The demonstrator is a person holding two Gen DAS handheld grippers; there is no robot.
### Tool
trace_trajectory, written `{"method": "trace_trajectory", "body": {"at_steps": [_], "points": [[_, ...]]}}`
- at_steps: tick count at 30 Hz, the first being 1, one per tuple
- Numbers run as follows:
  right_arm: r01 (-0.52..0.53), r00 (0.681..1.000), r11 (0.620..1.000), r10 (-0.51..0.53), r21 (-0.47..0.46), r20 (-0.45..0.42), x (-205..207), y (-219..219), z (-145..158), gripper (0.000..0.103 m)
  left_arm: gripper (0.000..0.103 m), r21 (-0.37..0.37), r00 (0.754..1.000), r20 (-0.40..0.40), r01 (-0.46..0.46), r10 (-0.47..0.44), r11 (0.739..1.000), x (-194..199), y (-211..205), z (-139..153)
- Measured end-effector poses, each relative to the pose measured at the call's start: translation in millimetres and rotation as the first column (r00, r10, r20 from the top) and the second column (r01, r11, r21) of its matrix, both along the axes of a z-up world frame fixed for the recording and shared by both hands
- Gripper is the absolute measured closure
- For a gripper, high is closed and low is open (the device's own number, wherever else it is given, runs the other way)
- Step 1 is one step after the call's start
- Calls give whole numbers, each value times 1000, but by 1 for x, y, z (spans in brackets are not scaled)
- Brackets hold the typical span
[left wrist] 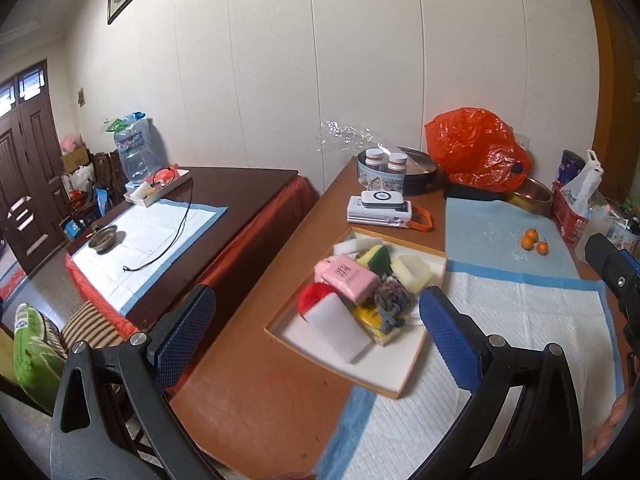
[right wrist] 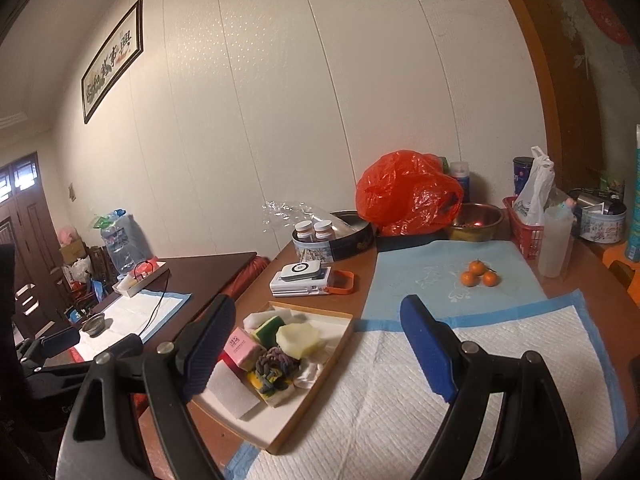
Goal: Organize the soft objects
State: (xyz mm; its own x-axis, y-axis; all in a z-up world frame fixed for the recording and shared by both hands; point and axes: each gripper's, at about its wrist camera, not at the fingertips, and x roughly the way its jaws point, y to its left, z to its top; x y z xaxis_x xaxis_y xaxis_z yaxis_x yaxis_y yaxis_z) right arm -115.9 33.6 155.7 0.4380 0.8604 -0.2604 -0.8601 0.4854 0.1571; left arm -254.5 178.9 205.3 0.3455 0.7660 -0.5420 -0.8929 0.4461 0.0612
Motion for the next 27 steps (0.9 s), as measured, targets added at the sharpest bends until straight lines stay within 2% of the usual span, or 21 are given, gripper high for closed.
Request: {"method": "trace_trajectory", "body": {"at_steps": [4,11,21,27], "points": [[-34,999,999,34,-22,-11,5,-20,-3,18,0,-18,1000,-5,-1,1,1000,1,-17,-5],[-26,998,999,24,-21,-56,12,-46,-11,18,0,-52,1000,-8,-10,9,999,3,-39,-9],[-66,998,998,66,11,-14,9,-71,-10,18,0,-97,1000,-22,-10,8,995,12,-66,-17],[-70,997,997,70,25,-12,16,-82,-11,18,0,-67,999,-44,-1,-2,998,22,-80,-18]]}}
